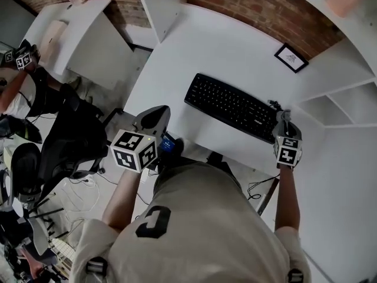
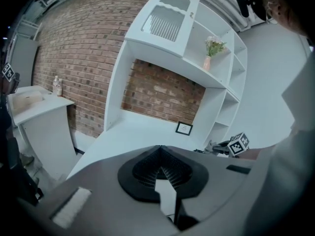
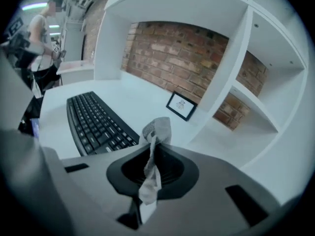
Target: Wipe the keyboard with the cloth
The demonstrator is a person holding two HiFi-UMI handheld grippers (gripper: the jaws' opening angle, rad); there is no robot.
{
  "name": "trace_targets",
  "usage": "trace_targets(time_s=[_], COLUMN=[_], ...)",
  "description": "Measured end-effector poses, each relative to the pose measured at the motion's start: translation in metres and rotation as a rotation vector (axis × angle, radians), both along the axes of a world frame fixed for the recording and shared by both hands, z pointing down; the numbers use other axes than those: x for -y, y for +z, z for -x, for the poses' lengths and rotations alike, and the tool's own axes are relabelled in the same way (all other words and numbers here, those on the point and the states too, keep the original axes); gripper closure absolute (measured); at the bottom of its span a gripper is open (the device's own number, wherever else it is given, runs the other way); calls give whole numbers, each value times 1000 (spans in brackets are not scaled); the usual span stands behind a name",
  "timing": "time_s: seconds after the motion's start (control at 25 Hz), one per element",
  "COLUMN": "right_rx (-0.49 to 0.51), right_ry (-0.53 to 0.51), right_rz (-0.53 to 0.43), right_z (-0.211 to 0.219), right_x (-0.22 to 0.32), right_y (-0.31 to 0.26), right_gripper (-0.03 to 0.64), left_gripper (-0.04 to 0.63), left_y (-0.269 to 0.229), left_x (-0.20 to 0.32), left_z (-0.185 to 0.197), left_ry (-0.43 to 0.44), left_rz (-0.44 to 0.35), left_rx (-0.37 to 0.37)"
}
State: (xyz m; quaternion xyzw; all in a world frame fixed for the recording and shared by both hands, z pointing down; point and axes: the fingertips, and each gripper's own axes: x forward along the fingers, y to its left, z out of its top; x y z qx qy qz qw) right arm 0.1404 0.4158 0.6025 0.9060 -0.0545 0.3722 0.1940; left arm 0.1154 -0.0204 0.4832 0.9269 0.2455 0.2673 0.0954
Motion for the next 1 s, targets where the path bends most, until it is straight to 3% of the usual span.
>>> trace_targets(time_s=[0.36,0.64,1.0], right_rx=[-61,38,150], right_ry=[-303,-506,-665], right_rz=[-220,-170,-57], right_z=[-44,-68,-84], right_x=[191,304,383], right_y=[-34,-1,51], right_gripper=[601,603,601], left_gripper=[591,592,591], left_y=[10,13,28], left_x=[14,20,32], left_z=[4,5,7], left_ry=[9,5,5], left_rz=[29,52,67], left_rx=[16,33,73])
